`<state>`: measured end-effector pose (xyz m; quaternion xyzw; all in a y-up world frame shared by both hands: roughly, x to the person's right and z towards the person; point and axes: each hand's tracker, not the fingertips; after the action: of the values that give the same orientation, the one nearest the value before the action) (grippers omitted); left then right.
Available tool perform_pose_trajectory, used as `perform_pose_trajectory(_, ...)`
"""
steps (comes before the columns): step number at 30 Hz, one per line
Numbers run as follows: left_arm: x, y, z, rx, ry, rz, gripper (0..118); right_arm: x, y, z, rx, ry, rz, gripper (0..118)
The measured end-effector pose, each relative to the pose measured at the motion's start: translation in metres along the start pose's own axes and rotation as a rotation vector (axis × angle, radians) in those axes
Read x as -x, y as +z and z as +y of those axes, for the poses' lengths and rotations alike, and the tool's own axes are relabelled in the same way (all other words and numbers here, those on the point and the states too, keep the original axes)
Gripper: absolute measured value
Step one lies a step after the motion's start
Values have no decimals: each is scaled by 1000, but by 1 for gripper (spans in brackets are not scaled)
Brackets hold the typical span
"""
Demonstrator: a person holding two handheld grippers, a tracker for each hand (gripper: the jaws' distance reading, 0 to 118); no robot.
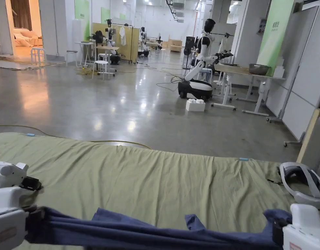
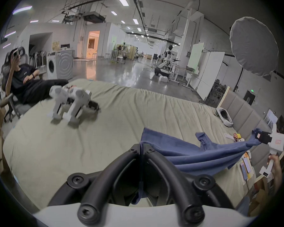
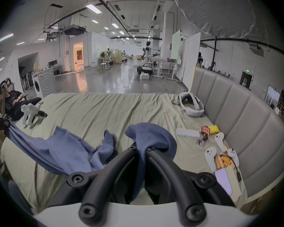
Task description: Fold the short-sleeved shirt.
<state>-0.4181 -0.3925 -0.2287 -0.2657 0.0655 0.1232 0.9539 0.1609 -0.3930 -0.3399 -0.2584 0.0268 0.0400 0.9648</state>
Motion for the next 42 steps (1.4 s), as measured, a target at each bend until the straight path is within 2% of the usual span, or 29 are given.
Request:
perform_pose_trajectory(4,3,32,-32,59,-13,-1,5,0,33,-40,54,26,-3,6)
perform_pose_trajectory(9,8,46,-81,219,-37,15,5,9,53,-97,166,163,-53,6)
perform_pose_trajectory(12,10,40,-115,332,-69,55,5,12,55,-129,243,165,-58,6)
perform_pose_trajectory(18,10,22,-153,427,-64,66,5,10,38,-173,310,123,-63,6)
perform_pose_trajectory(19,6,22,-157,434,-62,73,5,13,38,-175,310,130,-75,12)
perform_pose_trajectory(21,3,19,-158,439,-73,97,7,19,40,-177,301,145,-103,39)
perform_pose_trajectory(22,1,18,-158,439,-79,106,12,20,42,-176,294,142,-98,50)
perform_pose_trajectory(23,-4,22,-157,427,-88,116,27,21,45,-173,278,128,-82,63)
perform_pose_trajectory(24,-6,22,-155,414,-99,121,36,30,56,-164,259,113,-64,65)
perform_pose_trajectory(28,-18,27,-135,307,-106,55,50,37,53,-148,127,67,-31,67)
perform_pose_trajectory(33,-59,31,-100,100,-192,12,54,60,66,-104,-64,-16,24,72)
perform_pose_trajectory(37,-93,33,-79,-99,-236,-12,53,87,74,-78,-215,-34,29,71)
perform_pose_trajectory(42,-117,26,-69,-278,-241,34,52,115,83,-65,-328,-56,59,58)
